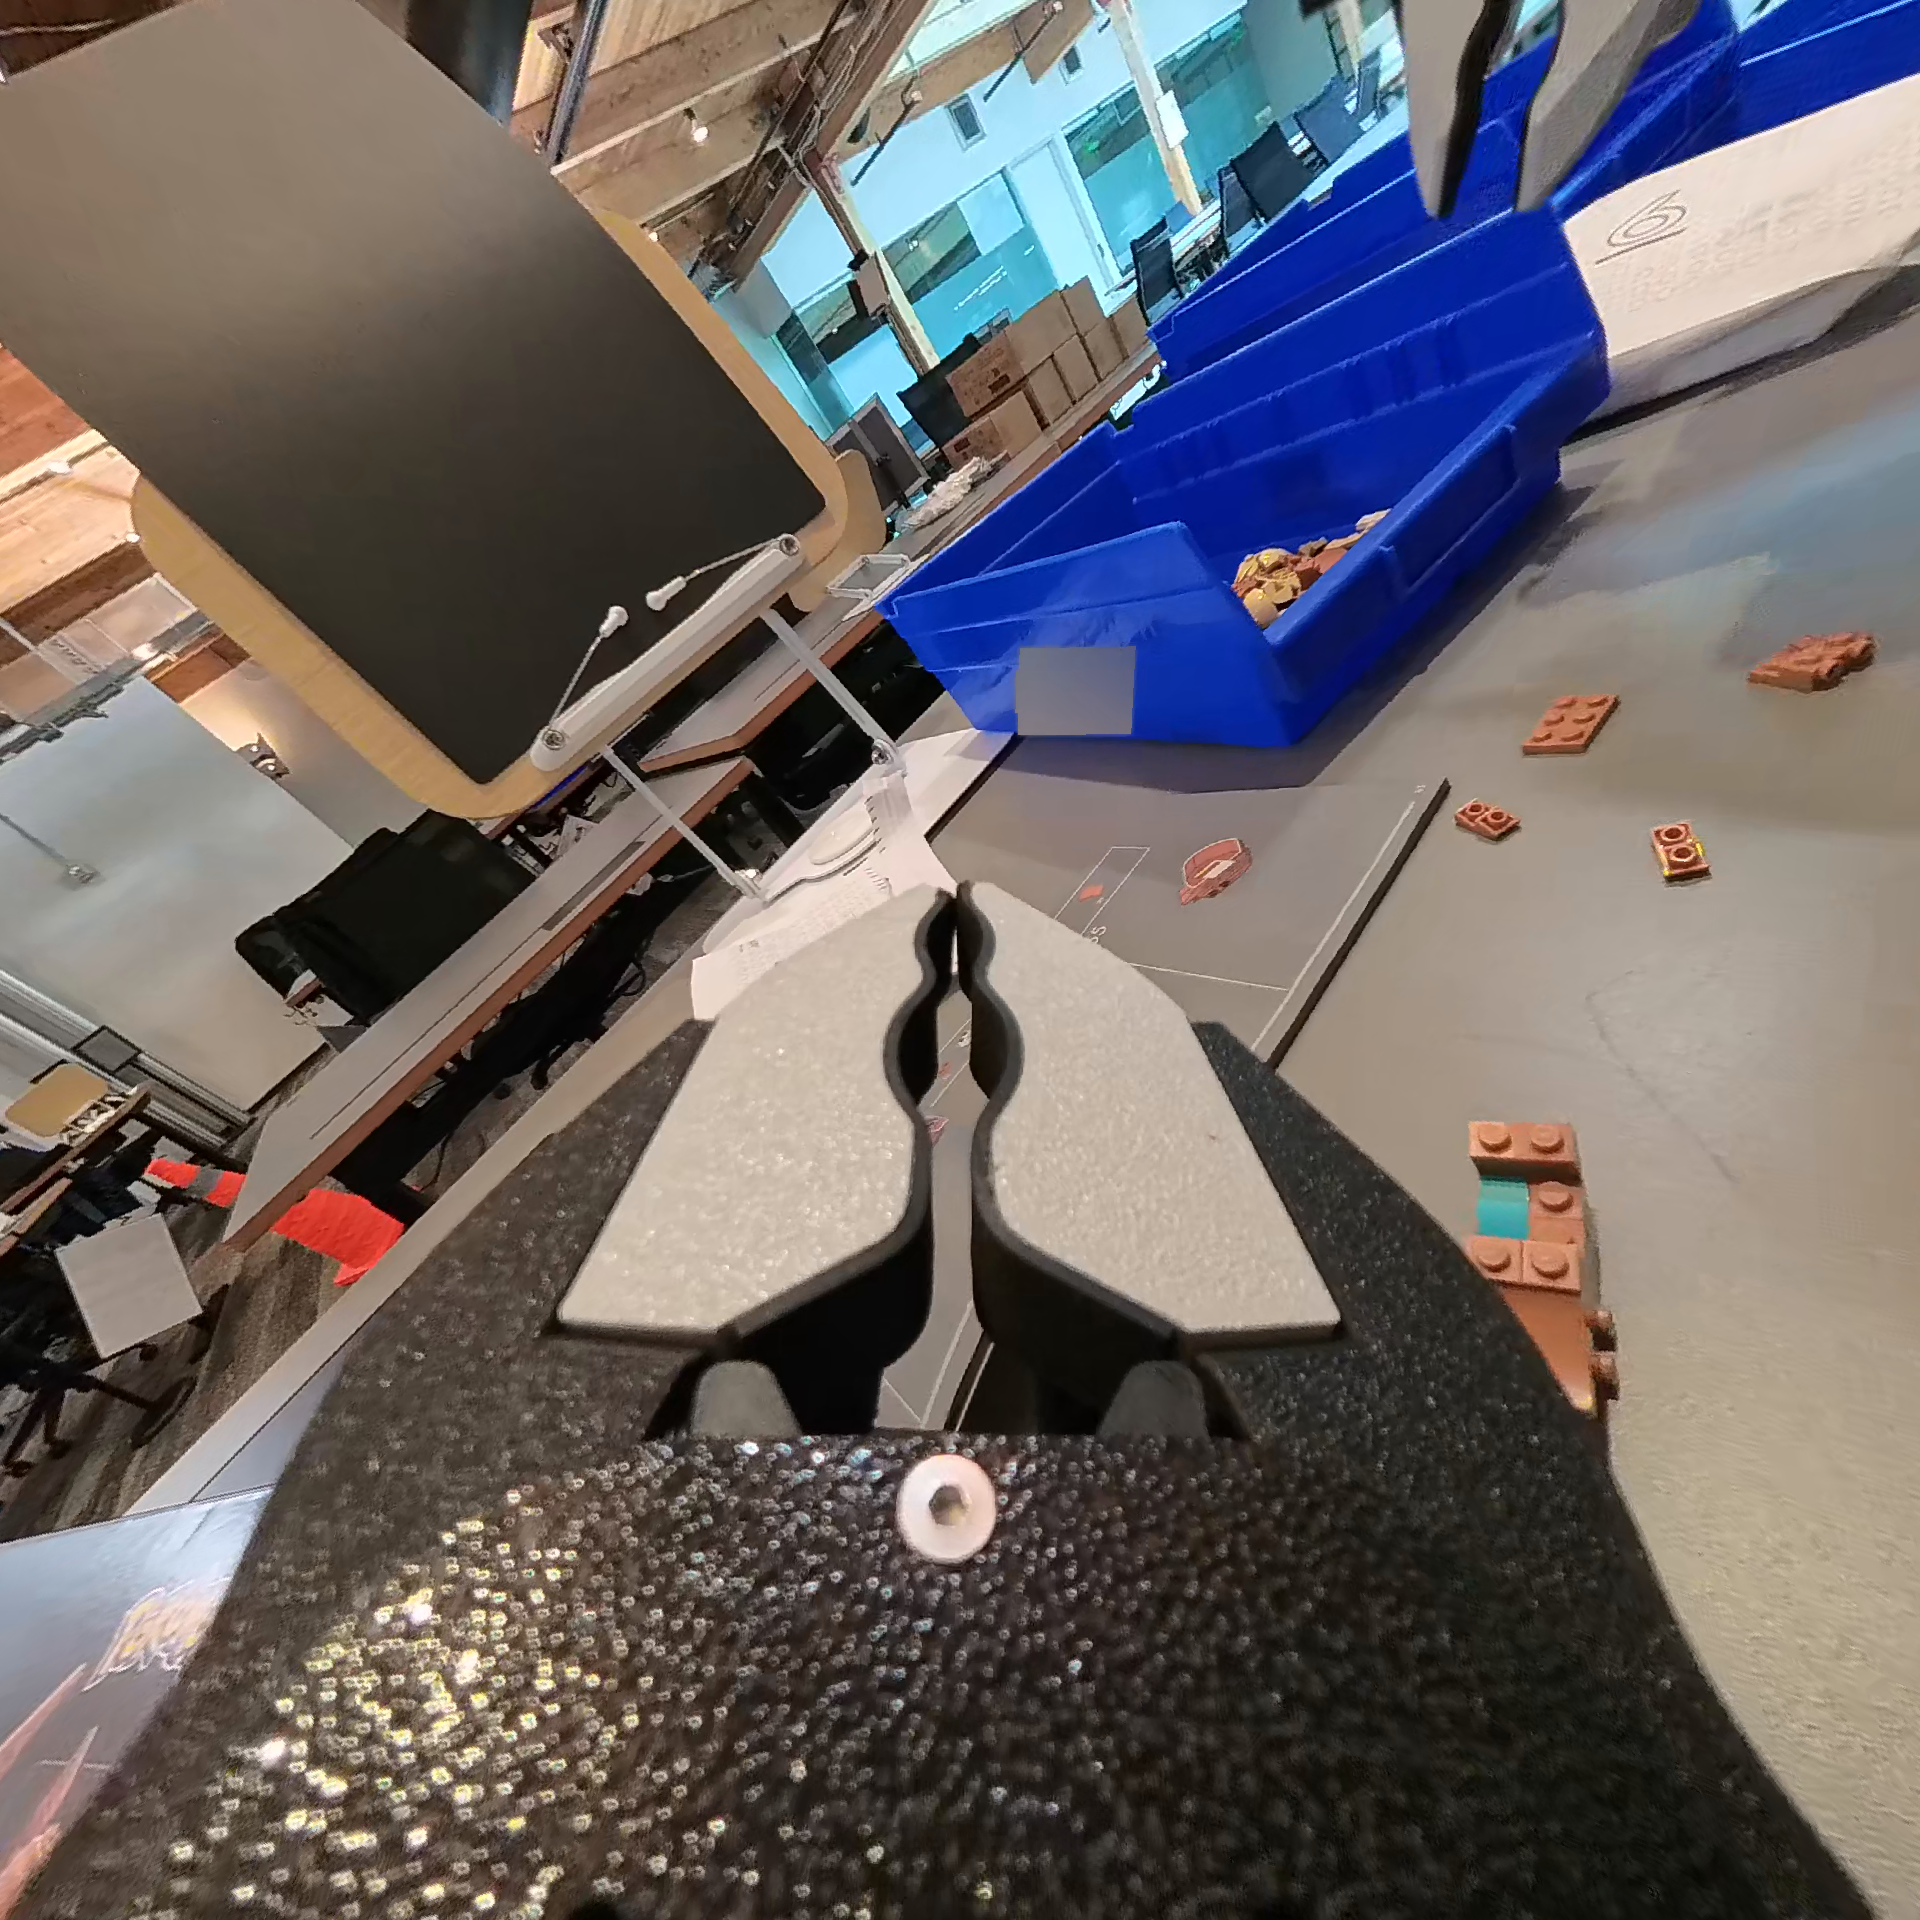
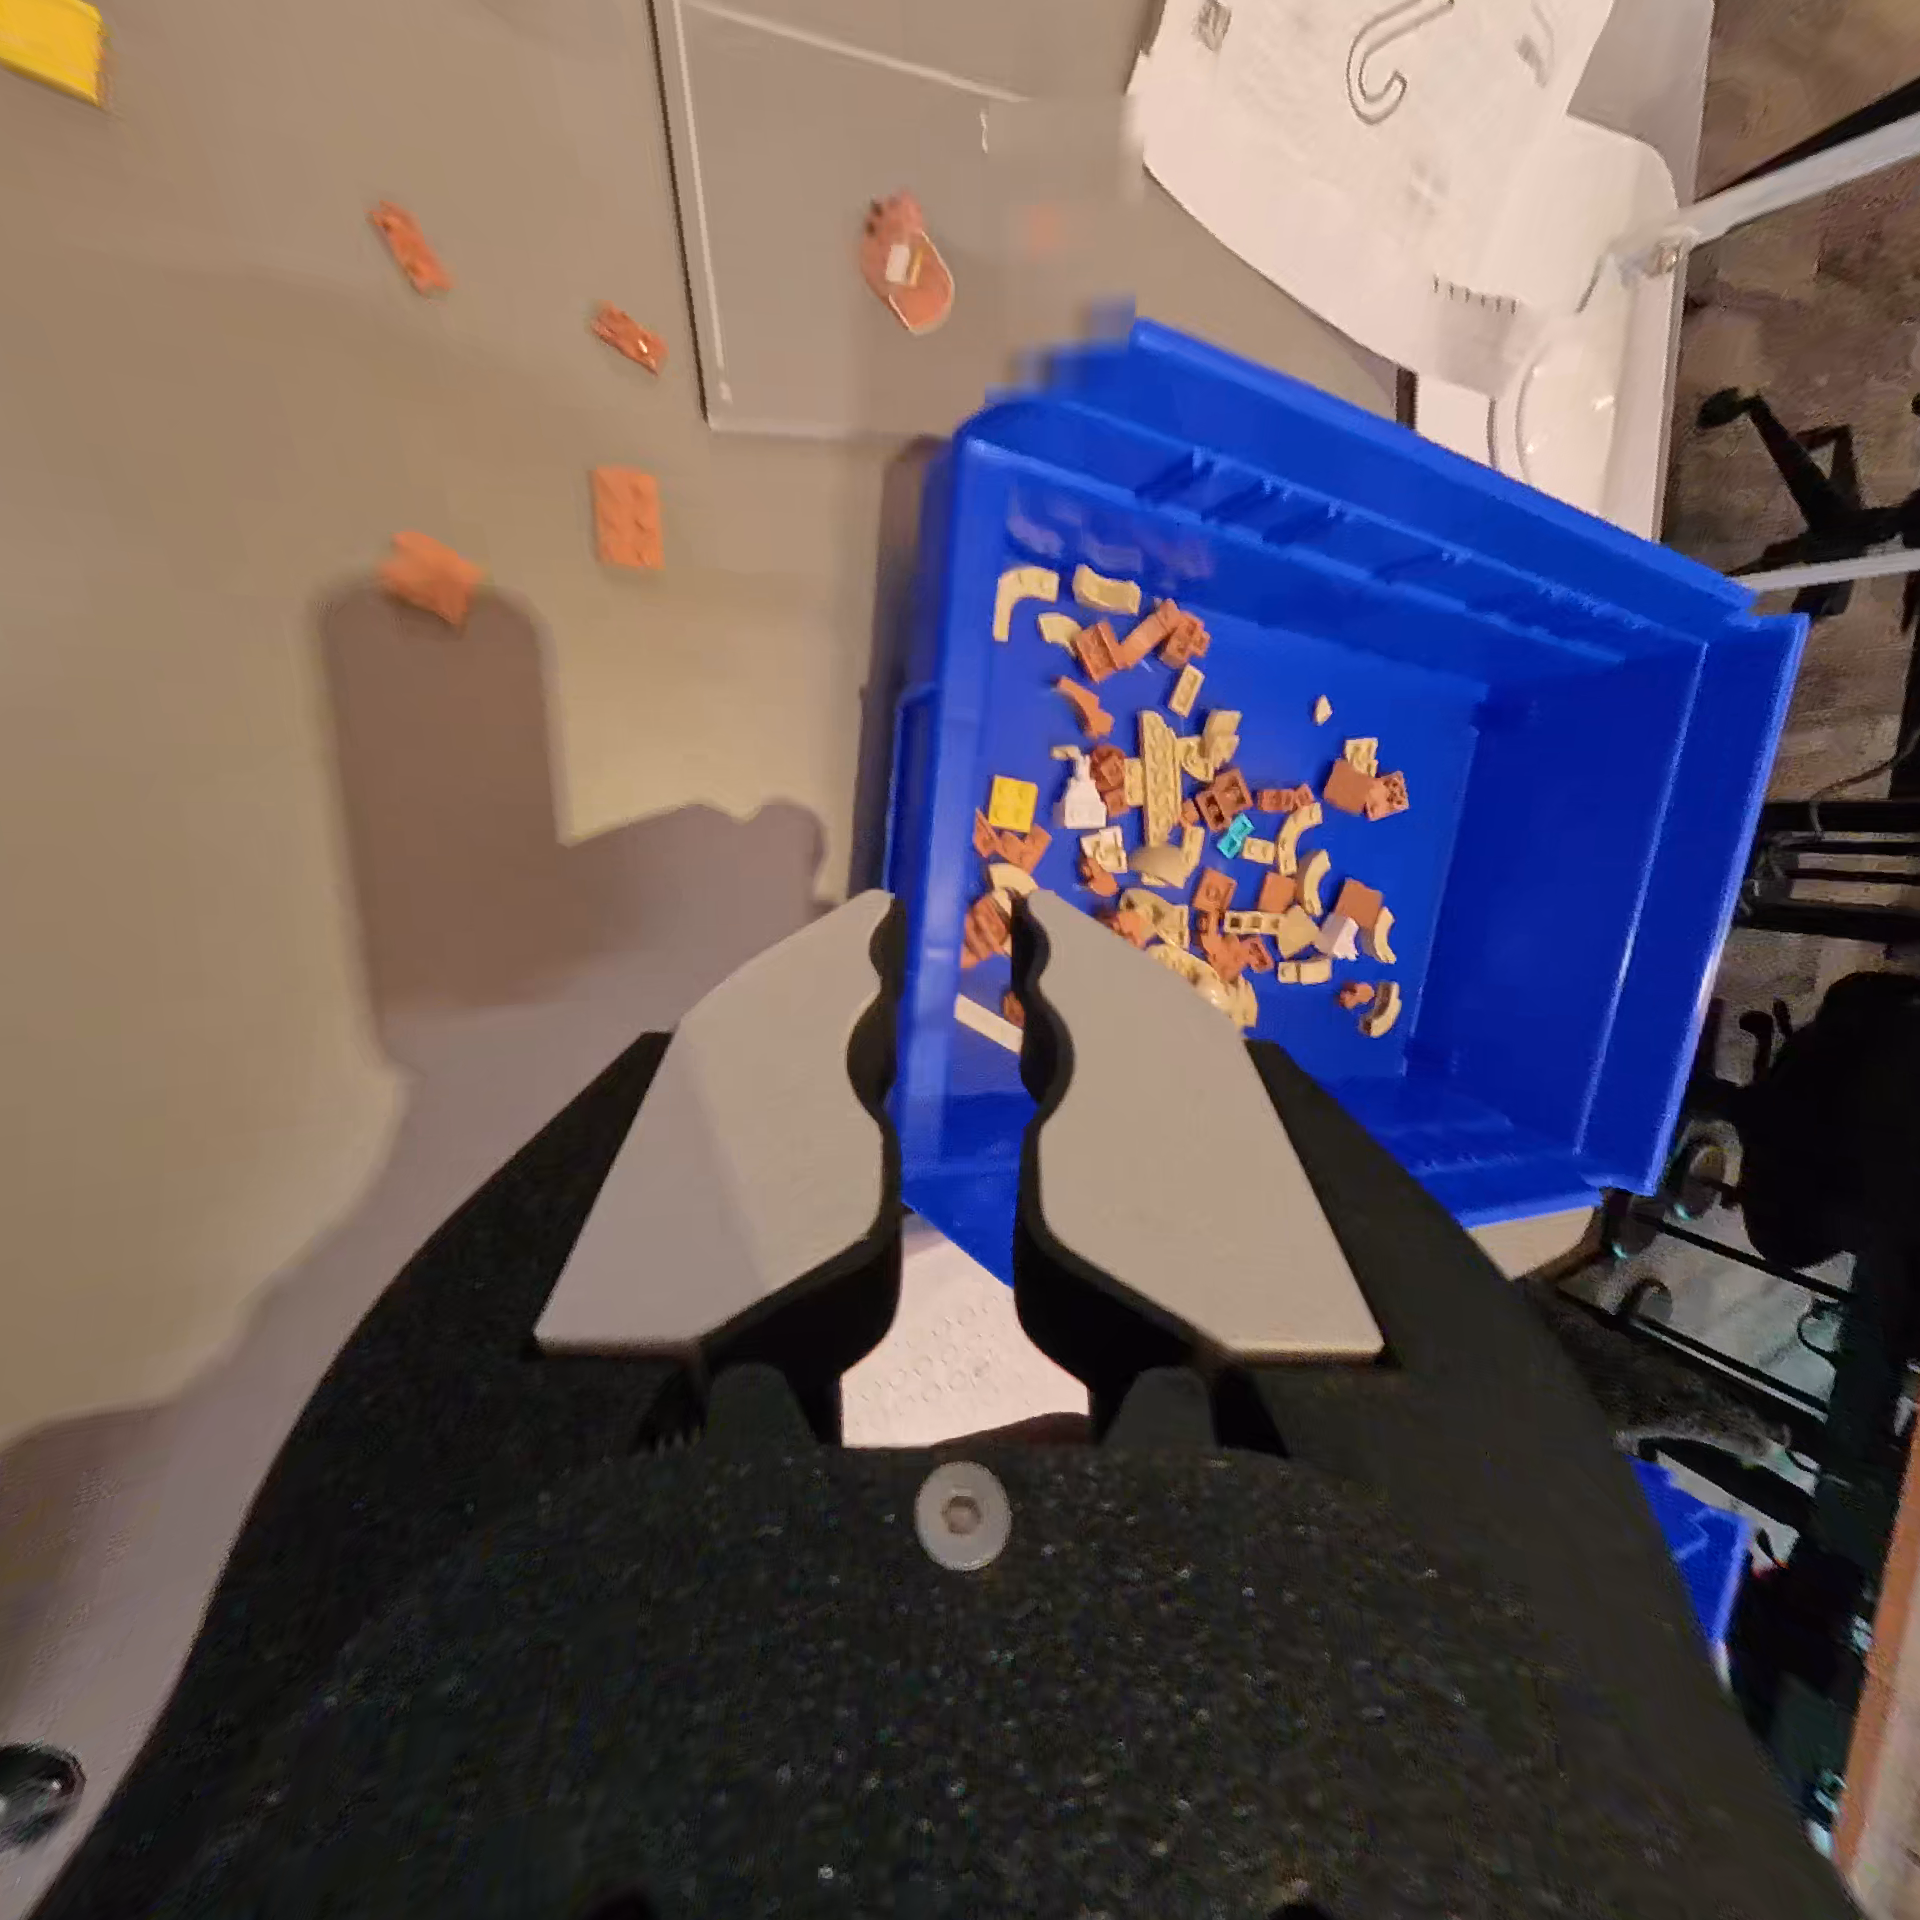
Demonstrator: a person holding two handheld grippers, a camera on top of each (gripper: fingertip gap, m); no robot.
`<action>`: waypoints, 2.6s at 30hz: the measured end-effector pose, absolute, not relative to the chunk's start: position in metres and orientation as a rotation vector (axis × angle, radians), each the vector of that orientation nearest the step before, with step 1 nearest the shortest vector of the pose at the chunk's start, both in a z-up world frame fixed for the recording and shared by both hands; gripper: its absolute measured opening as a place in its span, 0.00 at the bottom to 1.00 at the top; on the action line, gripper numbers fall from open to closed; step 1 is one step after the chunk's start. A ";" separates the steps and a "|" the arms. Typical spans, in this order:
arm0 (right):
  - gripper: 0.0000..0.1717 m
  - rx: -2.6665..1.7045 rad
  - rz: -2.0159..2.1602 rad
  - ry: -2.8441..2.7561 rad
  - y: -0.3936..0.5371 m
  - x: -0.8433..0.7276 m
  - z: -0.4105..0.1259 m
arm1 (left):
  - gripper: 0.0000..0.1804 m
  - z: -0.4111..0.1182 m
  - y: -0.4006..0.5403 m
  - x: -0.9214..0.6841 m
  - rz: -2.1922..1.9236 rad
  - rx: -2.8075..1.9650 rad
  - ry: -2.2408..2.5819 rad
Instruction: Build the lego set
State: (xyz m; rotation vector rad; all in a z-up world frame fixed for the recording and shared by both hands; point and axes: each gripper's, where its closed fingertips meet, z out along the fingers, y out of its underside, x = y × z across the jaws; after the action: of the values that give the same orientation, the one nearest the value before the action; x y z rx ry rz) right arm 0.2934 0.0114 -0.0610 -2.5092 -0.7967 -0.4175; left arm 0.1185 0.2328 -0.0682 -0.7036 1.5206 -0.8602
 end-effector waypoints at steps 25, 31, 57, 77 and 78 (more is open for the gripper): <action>0.11 -2.526 -0.362 -0.869 0.083 0.358 -0.084 | 0.00 -0.073 0.239 0.120 -0.862 -0.734 1.520; 0.11 -2.546 -0.366 -0.856 0.093 0.372 -0.096 | 0.00 -0.074 0.240 0.121 -0.861 -0.741 1.522; 0.10 -2.705 -0.508 -0.590 0.126 0.484 -0.120 | 0.00 -0.075 0.241 0.121 -0.856 -0.740 1.528; 0.09 -2.905 -0.603 -0.506 0.096 0.503 -0.124 | 0.00 -0.076 0.238 0.121 -0.858 -0.735 1.536; 0.10 -2.899 -0.590 -0.503 0.096 0.501 -0.123 | 0.00 -0.076 0.238 0.121 -0.859 -0.736 1.535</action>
State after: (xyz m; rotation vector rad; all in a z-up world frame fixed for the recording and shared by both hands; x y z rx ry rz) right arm 0.5009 0.0964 -0.1231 -2.8986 -0.5034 -0.5899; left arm 0.1210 0.2383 -0.0758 -0.7358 1.5349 -0.8591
